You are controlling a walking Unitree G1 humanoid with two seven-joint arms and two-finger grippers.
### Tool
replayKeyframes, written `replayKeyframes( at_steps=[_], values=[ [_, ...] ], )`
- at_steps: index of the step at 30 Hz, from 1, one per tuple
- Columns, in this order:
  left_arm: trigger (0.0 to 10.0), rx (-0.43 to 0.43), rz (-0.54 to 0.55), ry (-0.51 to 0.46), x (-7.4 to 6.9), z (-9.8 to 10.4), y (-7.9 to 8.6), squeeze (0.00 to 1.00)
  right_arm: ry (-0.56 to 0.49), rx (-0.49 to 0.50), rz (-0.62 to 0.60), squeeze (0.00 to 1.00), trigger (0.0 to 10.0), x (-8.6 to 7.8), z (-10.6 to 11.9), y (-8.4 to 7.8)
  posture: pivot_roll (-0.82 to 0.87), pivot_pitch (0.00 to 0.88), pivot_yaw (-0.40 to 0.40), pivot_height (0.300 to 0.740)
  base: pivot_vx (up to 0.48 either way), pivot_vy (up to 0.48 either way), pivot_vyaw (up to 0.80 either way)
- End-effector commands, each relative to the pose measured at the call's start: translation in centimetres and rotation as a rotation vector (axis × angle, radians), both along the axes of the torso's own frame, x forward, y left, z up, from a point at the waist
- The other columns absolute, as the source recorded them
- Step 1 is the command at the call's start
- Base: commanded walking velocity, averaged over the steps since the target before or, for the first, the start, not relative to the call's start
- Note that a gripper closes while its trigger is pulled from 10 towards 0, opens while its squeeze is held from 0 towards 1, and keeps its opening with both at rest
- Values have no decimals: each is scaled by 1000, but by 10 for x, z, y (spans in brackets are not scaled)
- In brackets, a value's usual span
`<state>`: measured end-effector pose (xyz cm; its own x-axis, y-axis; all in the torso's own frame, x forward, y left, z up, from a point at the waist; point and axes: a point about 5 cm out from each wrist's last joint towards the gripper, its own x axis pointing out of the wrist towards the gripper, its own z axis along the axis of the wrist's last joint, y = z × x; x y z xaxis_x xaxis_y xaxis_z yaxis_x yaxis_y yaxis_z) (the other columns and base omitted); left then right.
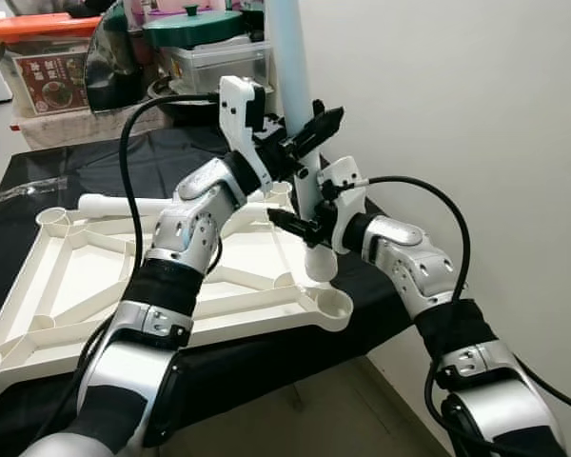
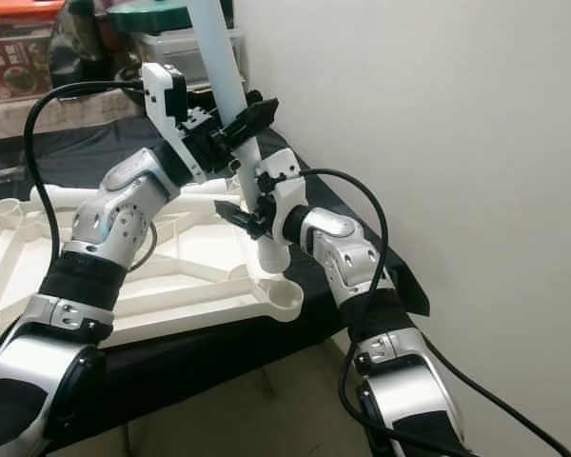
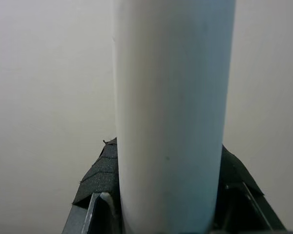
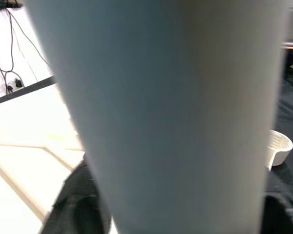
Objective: Building children table
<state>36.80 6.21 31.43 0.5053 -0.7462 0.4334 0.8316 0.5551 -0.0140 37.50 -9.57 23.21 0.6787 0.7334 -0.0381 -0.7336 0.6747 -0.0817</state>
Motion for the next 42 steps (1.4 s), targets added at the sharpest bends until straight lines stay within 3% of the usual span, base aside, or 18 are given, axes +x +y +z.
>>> replayKeyframes(
  at_steps=[1, 14, 15, 16, 29, 30, 38, 42],
  values=[
    [10000, -3, -36, -27, -3, 8, -7, 0, -15, -12, 22, 0, 0, 0, 2, 8, 20, 36, -5, 740, 0, 0, 0],
    [10000, 1, -48, -1, -3, 5, -11, 0, -7, -34, 14, 0, 0, 2, -3, 11, 18, 31, -5, 740, 0, 0, 0],
    [10000, -2, -46, 6, -3, 4, -11, 882, -8, -34, 13, 0, 0, 2, -3, 11, 18, 25, -7, 740, 0, 0, 0],
    [10000, -12, -47, 11, -3, 4, -11, 1000, -9, -35, 11, 0, 0, 2, -3, 10, 18, 25, -7, 740, 0, 0, 0],
    [10000, -68, -13, -11, -5, 11, -4, 1000, -38, 3, -15, 0, 0, 5, 3, 6, 19, 0, -8, 740, 0, 0, 0],
    [10000, -69, 0, -18, -5, 12, -1, 0, -45, 15, -18, 0, 0, 5, 5, 6, 14, 0, -7, 740, 0, 0, 0],
    [10000, -103, 106, -3, -4, 7, 16, 0, -83, 97, -66, 0, 0, 8, 20, -4, -11, 0, -24, 740, 0, 0, 0],
    [10000, -108, 171, 14, -11, -4, 32, 0, -115, 139, -111, 0, 0, 9, 28, -14, -13, 0, -23, 740, 0, 0, 0]
  ],
)
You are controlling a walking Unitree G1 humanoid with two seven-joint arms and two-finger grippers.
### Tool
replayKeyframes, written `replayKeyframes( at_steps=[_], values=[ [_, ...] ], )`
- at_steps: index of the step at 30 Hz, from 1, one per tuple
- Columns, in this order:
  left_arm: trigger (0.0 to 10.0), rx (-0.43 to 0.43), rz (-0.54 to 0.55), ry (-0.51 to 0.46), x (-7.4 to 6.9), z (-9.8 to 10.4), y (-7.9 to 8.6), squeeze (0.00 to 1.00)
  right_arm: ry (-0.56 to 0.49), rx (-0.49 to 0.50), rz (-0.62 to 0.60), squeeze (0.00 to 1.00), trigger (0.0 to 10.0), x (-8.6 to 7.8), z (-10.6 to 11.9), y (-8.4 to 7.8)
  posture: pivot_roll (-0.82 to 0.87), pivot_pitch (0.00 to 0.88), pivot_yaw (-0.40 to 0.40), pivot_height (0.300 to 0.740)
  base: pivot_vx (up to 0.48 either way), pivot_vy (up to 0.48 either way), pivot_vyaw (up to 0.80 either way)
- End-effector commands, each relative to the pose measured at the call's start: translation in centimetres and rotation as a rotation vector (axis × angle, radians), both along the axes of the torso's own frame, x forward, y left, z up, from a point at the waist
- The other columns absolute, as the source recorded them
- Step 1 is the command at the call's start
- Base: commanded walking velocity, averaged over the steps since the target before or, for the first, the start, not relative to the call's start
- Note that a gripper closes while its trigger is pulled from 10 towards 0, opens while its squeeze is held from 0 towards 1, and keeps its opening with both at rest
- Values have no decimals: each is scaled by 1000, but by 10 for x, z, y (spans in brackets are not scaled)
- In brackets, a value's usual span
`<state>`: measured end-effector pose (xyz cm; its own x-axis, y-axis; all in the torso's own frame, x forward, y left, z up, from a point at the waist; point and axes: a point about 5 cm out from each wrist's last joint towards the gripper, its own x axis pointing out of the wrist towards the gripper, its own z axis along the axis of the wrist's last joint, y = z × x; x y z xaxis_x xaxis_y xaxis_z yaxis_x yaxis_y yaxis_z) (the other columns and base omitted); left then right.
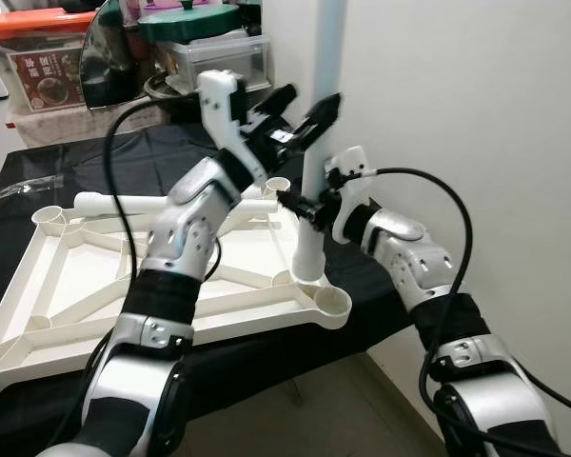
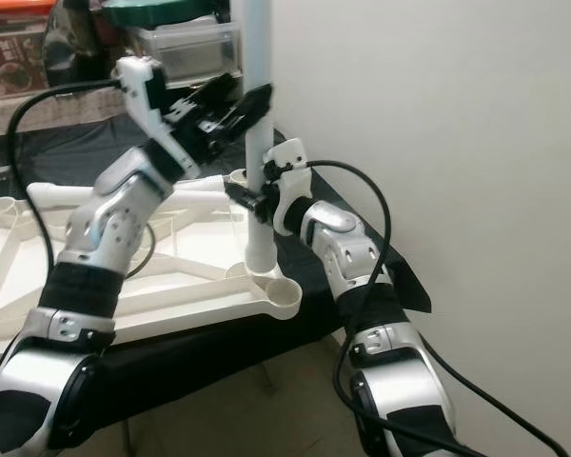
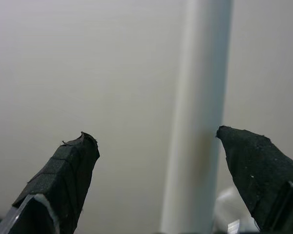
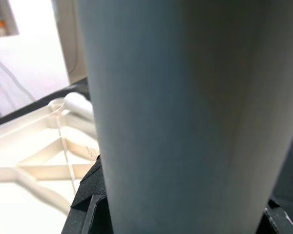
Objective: Building children table
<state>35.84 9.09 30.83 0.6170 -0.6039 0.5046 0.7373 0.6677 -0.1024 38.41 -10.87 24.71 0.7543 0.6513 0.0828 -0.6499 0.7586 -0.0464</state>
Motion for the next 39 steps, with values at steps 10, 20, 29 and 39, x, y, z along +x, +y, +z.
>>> replayKeyframes(
  at_steps=[10, 20, 29, 39],
  values=[
    [10000, -41, 86, -33, -18, 1, 17, 0, -69, -1, -126, 0, 0, 4, 10, -20, 1, 0, -28, 740, 0, 0, 0],
    [10000, -57, 247, -18, -30, -11, 30, 0, -160, 179, -310, 0, 10000, 3, 32, -42, 11, 0, -33, 740, 0, 0, 0],
    [10000, 3, 378, 94, -56, -49, 35, 0, -245, 271, -341, 0, 10000, -15, 33, -36, 24, 7, -41, 740, 0, 0, 711],
    [10000, 86, 471, 180, -70, -82, 36, 0, -245, 299, -319, 0, 10000, -24, 28, -28, 25, 14, -37, 740, 0, 0, 800]
  ],
)
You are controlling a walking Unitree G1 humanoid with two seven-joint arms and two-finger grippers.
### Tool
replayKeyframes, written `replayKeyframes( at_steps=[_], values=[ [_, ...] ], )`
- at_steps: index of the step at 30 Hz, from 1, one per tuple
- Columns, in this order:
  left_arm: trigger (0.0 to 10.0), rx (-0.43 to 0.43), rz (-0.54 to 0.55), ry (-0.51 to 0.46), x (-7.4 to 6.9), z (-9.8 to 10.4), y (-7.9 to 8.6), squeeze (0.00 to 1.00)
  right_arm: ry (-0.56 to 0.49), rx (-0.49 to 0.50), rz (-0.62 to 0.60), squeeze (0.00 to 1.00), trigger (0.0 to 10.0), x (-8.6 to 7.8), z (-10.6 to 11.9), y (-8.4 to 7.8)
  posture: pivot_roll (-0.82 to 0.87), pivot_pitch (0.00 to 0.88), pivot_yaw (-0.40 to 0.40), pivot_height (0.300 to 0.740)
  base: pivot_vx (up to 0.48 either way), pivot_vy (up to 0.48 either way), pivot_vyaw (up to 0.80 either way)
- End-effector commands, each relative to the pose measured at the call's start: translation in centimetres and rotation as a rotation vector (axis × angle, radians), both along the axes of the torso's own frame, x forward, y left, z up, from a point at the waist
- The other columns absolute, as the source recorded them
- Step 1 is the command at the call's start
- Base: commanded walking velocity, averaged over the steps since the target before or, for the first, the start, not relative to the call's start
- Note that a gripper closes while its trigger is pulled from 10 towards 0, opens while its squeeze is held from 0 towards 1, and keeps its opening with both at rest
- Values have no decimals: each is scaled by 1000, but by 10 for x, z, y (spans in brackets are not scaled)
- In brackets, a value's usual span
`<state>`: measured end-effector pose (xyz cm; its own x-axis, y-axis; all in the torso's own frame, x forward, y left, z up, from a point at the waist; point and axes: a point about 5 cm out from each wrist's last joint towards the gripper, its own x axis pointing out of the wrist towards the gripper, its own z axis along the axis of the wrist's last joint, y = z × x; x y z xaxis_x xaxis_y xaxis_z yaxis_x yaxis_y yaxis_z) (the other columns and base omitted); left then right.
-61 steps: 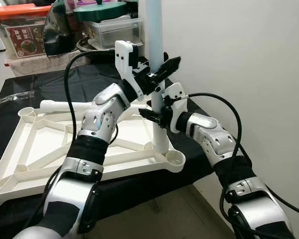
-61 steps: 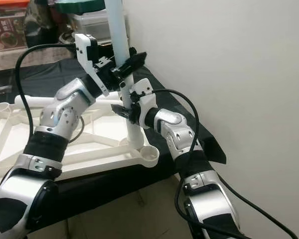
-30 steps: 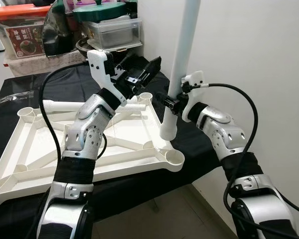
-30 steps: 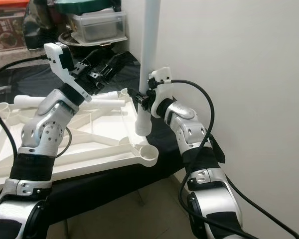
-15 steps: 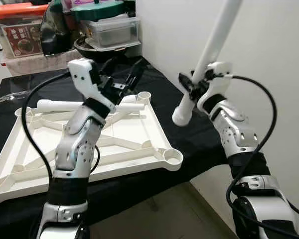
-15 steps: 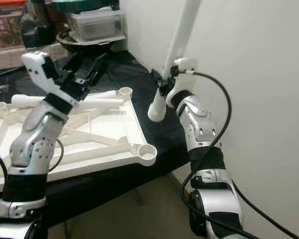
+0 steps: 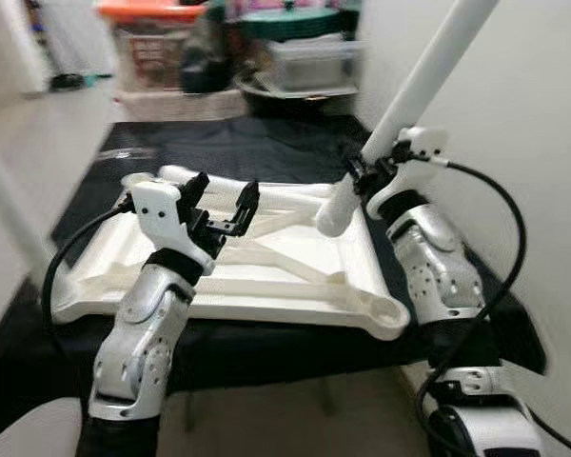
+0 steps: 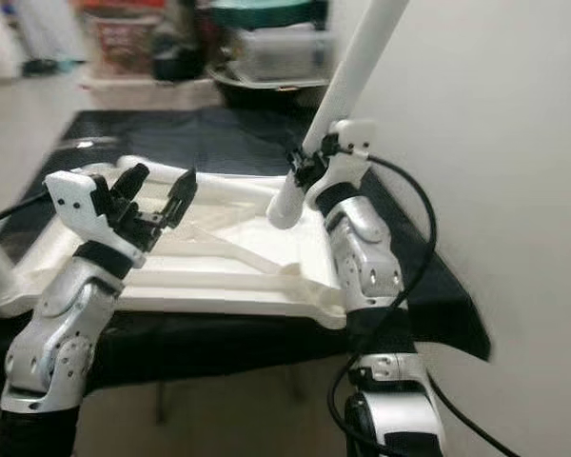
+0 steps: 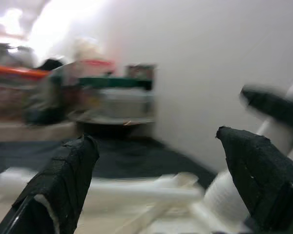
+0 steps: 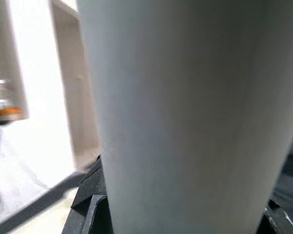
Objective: Building children table
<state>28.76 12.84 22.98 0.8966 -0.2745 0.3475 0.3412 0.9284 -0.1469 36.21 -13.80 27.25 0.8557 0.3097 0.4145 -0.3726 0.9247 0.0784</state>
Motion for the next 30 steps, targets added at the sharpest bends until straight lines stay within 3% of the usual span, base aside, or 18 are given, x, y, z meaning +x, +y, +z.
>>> replayKeyframes(
  at_steps=[1, 2, 7, 10, 23, 28, 30],
  values=[
    [10000, 53, 56, 65, -6, -17, 2, 0, -10, 15, 17, 0, 10000, -8, -2, 5, 30, 19, -42, 740, 0, 0, 800],
    [10000, 78, 82, 99, -11, -28, 3, 0, -5, 18, 26, 0, 10000, -14, -6, 7, 27, 23, -45, 740, 0, 0, 800],
    [10000, 130, 131, 131, -17, -39, 5, 0, 25, 33, 32, 0, 10000, -22, -14, 11, 27, 24, -41, 740, 0, 0, 800],
    [10000, 179, 155, 153, -20, -46, 4, 0, 54, 43, 31, 0, 10000, -26, -21, 14, 28, 27, -42, 740, 0, 0, 0],
    [10000, 212, 180, 211, -23, -60, 5, 0, 137, -4, -50, 0, 10000, -27, -37, 14, 29, 30, -37, 740, 0, -429, 0],
    [10000, 208, 204, 209, -23, -60, 9, 0, 179, -21, -162, 0, 10000, -23, -40, 11, 30, 28, -37, 740, 0, -383, 0],
    [10000, 205, 232, 209, -22, -61, 12, 0, 144, 56, -179, 0, 10000, -21, -31, 10, 28, 27, -36, 740, 0, 0, 0]
  ],
)
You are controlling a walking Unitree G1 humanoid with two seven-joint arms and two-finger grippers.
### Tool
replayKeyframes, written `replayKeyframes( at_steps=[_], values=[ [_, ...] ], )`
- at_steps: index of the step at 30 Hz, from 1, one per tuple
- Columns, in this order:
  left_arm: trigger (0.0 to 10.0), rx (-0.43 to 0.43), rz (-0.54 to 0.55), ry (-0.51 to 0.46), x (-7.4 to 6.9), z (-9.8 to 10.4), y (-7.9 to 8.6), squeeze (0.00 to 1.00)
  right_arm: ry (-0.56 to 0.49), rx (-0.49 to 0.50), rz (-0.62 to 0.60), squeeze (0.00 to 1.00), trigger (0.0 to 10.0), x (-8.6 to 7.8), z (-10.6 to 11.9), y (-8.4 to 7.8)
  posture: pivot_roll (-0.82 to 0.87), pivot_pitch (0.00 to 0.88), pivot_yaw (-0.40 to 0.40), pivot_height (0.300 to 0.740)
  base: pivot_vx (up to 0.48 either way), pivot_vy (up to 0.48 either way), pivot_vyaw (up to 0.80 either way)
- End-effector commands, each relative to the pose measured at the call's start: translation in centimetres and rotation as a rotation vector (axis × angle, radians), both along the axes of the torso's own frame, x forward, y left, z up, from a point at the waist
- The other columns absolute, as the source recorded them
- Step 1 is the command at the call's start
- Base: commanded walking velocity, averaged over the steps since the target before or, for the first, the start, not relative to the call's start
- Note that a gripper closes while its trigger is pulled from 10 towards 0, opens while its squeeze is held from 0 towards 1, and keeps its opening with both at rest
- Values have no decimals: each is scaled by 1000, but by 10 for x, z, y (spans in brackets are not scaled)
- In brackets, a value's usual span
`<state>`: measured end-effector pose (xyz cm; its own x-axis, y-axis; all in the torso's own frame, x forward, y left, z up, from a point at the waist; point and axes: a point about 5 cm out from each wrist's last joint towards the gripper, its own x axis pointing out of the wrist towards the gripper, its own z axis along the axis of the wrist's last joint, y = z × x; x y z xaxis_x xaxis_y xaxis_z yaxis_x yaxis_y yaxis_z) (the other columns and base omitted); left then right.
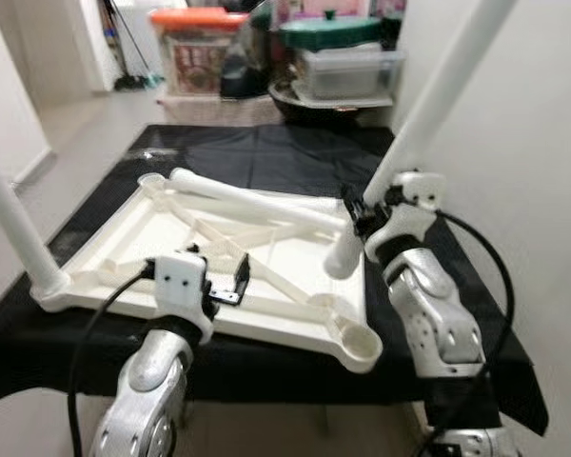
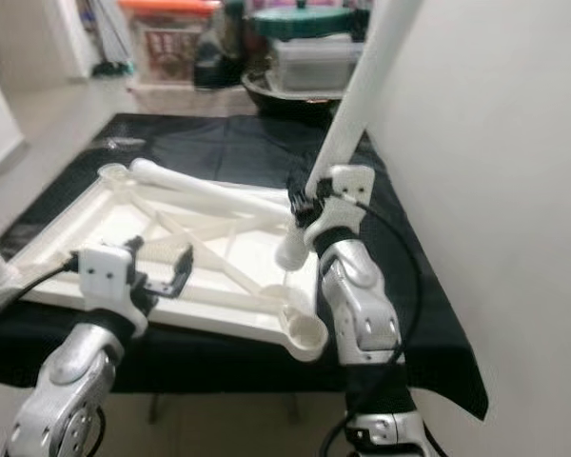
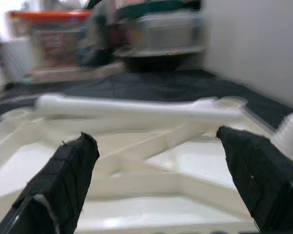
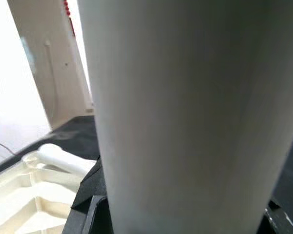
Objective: Building children table
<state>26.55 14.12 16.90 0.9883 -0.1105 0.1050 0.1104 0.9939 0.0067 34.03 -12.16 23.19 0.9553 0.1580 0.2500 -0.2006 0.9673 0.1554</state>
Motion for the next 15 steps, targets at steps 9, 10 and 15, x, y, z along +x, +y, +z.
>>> replayKeyframes(
  at_steps=[9, 10, 15],
  values=[
    [10000, -11, 7, 4, -2, -2, -4, 0, -94, -32, 159, 0, 10000, -4, 10, -1, 29, 22, -36, 740, 0, 0, 0],
    [10000, -11, 1, 8, -4, -3, -6, 0, -94, -19, 198, 0, 10000, -7, 9, 1, 30, 21, -37, 740, 0, 0, 0],
    [10000, -5, -30, 34, -11, -10, -10, 0, -86, 22, 289, 0, 10000, -11, 7, 1, 29, 22, -37, 740, 0, 0, 0]
  ],
)
